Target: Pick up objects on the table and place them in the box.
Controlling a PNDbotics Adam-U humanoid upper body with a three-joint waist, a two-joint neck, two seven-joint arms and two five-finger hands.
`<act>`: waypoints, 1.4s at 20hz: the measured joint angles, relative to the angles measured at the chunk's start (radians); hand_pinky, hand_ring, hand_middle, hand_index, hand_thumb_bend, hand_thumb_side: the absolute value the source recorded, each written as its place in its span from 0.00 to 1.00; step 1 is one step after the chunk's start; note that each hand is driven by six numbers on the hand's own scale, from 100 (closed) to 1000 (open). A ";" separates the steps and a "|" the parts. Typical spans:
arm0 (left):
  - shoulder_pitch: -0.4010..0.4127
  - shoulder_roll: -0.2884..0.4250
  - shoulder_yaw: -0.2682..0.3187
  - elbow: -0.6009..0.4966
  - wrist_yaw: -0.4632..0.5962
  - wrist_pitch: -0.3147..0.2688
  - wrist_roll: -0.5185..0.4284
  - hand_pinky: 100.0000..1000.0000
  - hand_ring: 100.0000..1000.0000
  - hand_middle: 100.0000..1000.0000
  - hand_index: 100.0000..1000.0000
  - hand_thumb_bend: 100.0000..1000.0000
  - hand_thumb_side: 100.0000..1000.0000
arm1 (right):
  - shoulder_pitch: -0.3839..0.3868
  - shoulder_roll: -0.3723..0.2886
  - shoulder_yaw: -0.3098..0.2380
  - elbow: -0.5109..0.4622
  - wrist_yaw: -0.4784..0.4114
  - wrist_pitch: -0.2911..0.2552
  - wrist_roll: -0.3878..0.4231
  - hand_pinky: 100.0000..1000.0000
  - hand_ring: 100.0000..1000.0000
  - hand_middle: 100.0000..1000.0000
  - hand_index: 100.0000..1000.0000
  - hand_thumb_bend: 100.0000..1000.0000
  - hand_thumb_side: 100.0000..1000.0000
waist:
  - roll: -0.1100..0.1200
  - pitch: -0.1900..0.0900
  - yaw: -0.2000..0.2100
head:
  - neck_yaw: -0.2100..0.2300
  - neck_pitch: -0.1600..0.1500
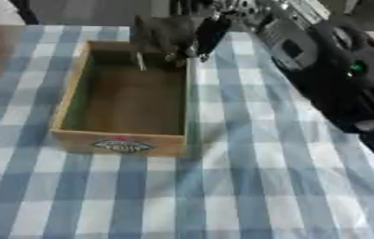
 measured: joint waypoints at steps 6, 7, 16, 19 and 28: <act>-0.009 -0.001 -0.005 0.000 0.001 -0.003 -0.003 0.80 0.81 0.75 0.72 0.00 0.57 | -0.019 0.078 -0.013 0.099 0.047 -0.021 -0.024 0.62 0.63 0.16 0.29 0.00 0.05 | -0.005 0.008 0.014 | -0.015 -0.008; -0.010 -0.001 -0.006 0.000 0.002 -0.003 -0.004 0.80 0.81 0.75 0.72 0.00 0.57 | -0.021 0.092 -0.016 0.117 0.055 -0.025 -0.028 0.62 0.63 0.16 0.29 0.00 0.05 | -0.006 0.010 0.017 | -0.018 -0.009; -0.027 -0.010 -0.011 0.000 0.009 -0.008 -0.009 0.80 0.81 0.75 0.72 0.00 0.57 | -0.011 0.200 -0.047 0.270 0.132 -0.053 -0.099 0.61 0.62 0.15 0.29 0.00 0.03 | -0.012 0.026 0.039 | -0.038 -0.018; -0.027 -0.010 -0.011 0.000 0.010 -0.008 -0.009 0.80 0.81 0.75 0.72 0.00 0.57 | -0.003 0.224 -0.061 0.313 0.151 -0.064 -0.120 0.61 0.62 0.15 0.29 0.00 0.04 | -0.012 0.030 0.043 | -0.039 -0.021; -0.034 -0.010 -0.012 0.000 0.010 -0.008 -0.009 0.80 0.81 0.75 0.72 0.00 0.57 | -0.001 0.270 -0.102 0.416 0.215 -0.125 -0.139 0.65 0.68 0.29 0.44 0.00 0.04 | -0.013 0.036 0.054 | -0.046 -0.022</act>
